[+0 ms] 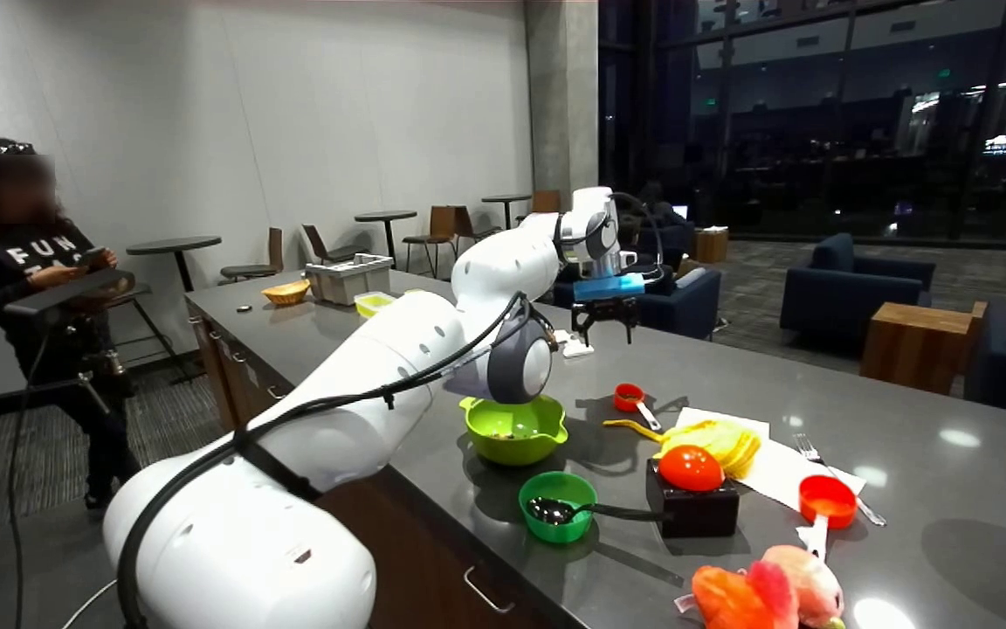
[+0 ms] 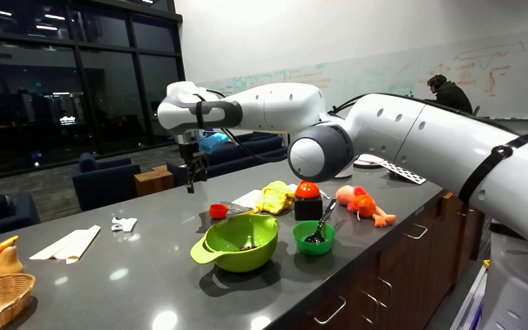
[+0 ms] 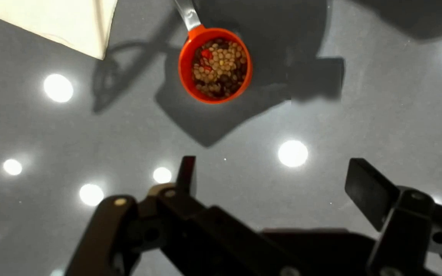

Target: Empty the contents of the smaller measuring cup into the green bowl

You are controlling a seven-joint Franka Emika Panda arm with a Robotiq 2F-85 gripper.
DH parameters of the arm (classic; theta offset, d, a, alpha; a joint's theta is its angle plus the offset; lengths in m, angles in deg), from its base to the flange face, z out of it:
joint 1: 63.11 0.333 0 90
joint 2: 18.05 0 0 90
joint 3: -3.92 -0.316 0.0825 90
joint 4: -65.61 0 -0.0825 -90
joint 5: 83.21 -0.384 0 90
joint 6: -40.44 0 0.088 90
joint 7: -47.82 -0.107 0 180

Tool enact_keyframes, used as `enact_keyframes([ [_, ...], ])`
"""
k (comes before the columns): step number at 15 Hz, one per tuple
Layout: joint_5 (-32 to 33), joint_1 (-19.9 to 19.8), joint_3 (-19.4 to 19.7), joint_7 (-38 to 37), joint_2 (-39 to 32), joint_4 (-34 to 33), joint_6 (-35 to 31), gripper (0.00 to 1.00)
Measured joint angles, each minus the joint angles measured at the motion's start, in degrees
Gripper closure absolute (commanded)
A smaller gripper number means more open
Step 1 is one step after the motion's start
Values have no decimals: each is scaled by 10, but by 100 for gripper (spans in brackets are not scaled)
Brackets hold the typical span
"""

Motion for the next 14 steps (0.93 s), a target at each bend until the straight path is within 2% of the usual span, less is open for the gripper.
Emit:
enact_keyframes([
  [6,0,-5,0,-1,0,1,-1,0],
  [14,0,-43,3,-81,6,4,-1,0],
])
